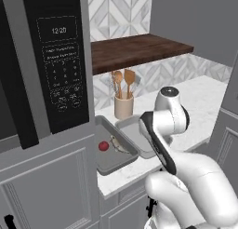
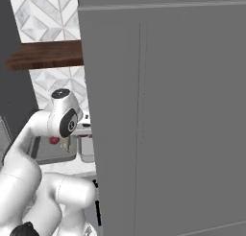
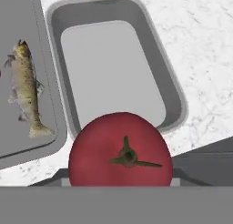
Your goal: Place one tomato and one fish in each tupperware on the nearby counter, to pack two identical lunches.
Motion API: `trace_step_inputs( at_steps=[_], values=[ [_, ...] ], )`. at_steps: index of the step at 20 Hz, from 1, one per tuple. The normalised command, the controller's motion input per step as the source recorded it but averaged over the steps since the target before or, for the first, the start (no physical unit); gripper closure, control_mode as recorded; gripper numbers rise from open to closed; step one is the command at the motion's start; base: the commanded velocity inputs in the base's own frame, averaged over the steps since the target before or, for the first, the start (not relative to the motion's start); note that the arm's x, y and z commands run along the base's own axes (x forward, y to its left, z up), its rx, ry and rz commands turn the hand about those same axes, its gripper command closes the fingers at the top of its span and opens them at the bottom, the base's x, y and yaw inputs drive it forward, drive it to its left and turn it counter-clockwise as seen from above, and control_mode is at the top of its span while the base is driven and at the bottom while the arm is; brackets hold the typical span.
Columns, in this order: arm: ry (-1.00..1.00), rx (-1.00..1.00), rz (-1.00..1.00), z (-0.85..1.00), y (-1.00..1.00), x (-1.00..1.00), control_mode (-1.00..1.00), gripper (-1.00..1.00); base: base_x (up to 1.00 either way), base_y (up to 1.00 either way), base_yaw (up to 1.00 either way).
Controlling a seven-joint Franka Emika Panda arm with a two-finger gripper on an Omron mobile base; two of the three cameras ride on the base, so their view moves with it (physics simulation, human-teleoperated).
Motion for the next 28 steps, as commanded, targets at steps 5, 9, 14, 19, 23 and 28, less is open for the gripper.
trace_step_inputs(
  at_steps=[5, 9, 14, 19, 23, 28],
  values=[
    [0.22, 0.01, 0.00, -0.67, 0.06, 1.00, -1.00, 1.00, 0.00, 0.00, 0.00],
    [0.11, 0.00, 0.00, -0.58, 0.00, 1.00, -1.00, 1.00, 0.00, 0.00, 0.00],
    [0.00, 0.00, 0.00, -0.37, 0.00, 0.90, -1.00, -1.00, 0.00, 0.00, 0.00],
    [-0.07, 0.00, 0.00, -0.17, 0.00, 0.36, -1.00, -1.00, 0.00, 0.00, 0.00],
    [-0.10, 0.00, 0.00, 0.02, 0.00, -0.04, -1.00, -1.00, 0.00, 0.00, 0.00],
    [-0.10, 0.02, -0.07, 0.64, -0.24, -0.92, -1.00, -1.00, 0.00, 0.00, 0.00]
  ],
)
